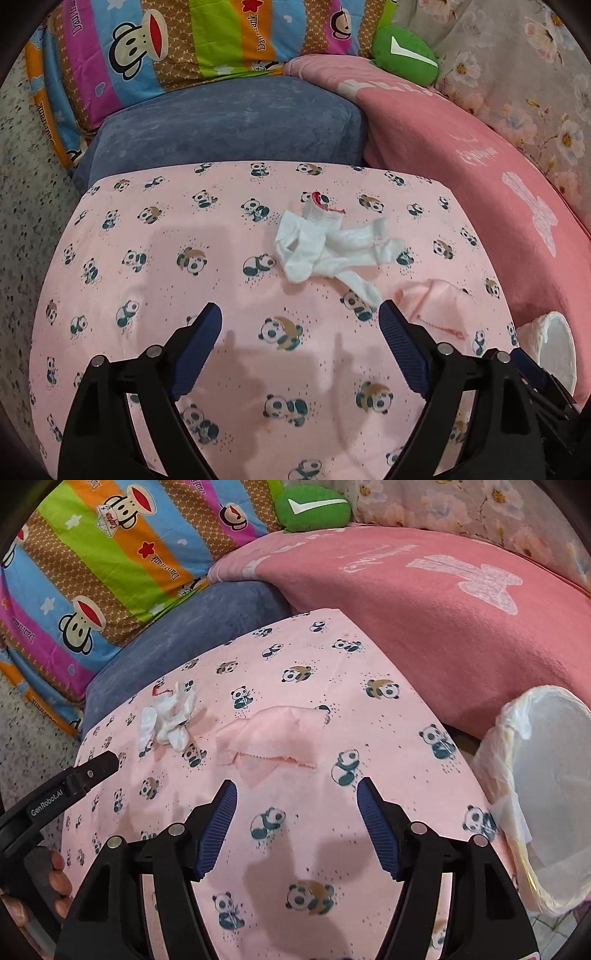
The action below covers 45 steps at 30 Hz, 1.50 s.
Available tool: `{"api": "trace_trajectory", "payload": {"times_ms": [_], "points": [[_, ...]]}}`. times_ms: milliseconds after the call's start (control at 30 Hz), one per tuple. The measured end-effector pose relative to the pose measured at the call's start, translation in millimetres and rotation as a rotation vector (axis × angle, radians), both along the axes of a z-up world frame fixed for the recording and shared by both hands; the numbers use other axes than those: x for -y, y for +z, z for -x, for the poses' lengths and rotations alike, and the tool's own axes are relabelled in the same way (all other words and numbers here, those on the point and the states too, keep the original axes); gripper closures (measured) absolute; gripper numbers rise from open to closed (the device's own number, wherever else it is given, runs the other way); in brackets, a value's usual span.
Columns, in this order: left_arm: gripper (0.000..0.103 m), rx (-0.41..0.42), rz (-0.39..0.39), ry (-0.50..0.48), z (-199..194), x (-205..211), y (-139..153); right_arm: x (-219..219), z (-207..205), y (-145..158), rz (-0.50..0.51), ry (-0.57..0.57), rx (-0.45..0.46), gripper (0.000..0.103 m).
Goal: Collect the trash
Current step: 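Move both open tools back over the white gloves and pink cloth, then grasp the white gloves with left tool while right grasps the pink cloth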
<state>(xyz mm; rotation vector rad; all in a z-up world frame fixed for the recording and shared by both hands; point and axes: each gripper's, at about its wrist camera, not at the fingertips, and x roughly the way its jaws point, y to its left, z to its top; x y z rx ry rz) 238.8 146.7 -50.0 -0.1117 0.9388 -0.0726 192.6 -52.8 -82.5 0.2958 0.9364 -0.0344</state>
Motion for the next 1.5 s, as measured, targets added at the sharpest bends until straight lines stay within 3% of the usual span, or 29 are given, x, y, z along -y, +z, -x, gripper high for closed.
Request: {"api": "trace_trajectory", "payload": {"times_ms": [333, 467, 533, 633, 700, 800, 867, 1233, 1500], "points": [[0.019, -0.039, 0.020, -0.007, -61.2, 9.4, -24.6, -22.4, -72.7, -32.2, 0.043, 0.038, -0.053, 0.035], [0.020, -0.058, 0.026, -0.030, -71.4, 18.0, -37.4, -28.4, -82.5, -41.3, 0.066, 0.045, -0.049, 0.034], [0.031, -0.063, 0.024, -0.043, -73.1, 21.1, -41.9, -33.9, -83.2, -42.8, 0.106, 0.060, -0.041, 0.034], [0.063, -0.106, 0.044, -0.071, -74.0, 22.6, -51.0, -34.6, -83.5, -47.1, 0.141, 0.063, -0.034, 0.039], [0.078, -0.107, 0.043, -0.080, -69.5, 21.2, -52.8, -37.6, -80.7, -47.6, 0.183, 0.078, -0.030, 0.062], [0.084, -0.106, 0.053, -0.090, -59.5, 19.0, -48.8, -33.5, -75.1, -48.3, 0.174, 0.089, -0.030, 0.086], [0.085, -0.104, 0.059, -0.095, -48.3, 17.0, -44.7, -28.9, -68.3, -48.9, 0.127, 0.094, -0.039, 0.096], [0.085, -0.079, 0.046, -0.139, 33.0, 33.6, -17.2, -24.2, 15.0, -39.8, 0.010, 0.079, -0.072, 0.097], [0.085, -0.046, 0.069, -0.176, 92.9, 54.0, 9.9, -11.0, 84.9, 3.1, -0.005, 0.050, 0.033, 0.097]]}}
